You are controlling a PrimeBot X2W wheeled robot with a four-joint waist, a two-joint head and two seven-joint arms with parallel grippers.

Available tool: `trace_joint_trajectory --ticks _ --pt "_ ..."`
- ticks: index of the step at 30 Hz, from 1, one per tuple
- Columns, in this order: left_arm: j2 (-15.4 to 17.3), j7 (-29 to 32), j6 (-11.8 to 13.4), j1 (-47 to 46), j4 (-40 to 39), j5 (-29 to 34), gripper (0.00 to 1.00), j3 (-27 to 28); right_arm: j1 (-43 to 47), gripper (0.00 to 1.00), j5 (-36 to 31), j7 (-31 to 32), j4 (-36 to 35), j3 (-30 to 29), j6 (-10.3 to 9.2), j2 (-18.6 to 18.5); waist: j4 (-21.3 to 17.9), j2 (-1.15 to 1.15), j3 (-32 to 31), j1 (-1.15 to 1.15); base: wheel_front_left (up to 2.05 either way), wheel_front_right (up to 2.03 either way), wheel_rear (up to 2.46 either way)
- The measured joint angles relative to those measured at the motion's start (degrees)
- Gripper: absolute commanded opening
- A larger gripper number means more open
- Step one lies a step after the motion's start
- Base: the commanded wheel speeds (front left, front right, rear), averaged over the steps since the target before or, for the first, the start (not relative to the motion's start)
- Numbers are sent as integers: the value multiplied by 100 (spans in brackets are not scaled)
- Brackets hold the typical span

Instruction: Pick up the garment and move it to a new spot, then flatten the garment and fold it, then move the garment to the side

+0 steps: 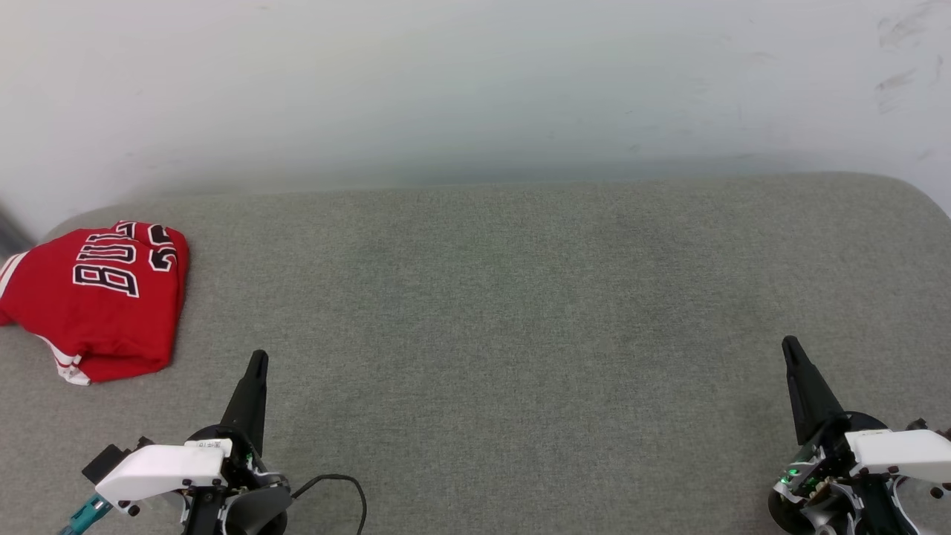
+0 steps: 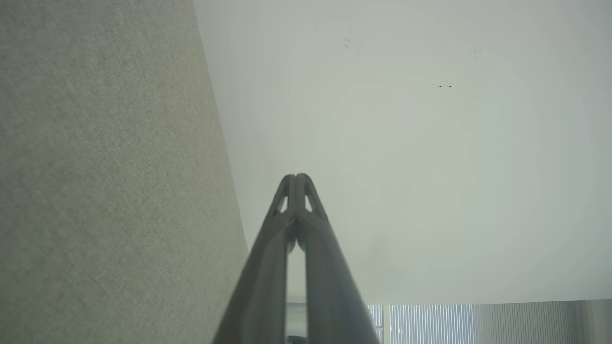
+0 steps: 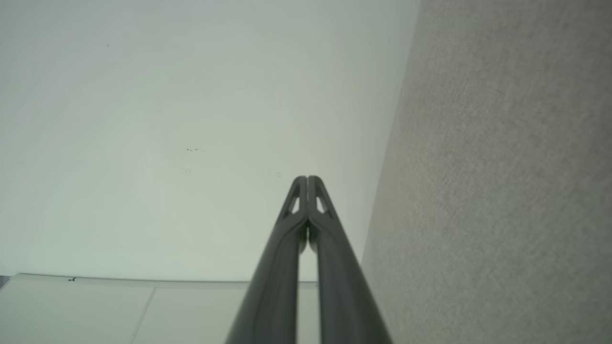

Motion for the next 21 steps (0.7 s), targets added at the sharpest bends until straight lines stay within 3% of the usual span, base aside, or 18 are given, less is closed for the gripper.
trace_joint_trajectory --ticks 21 --pt "0 0 0 0 0 -1 0 1 0 0 0 0 0 0 0 0 0 0 0 0 0 0 0"
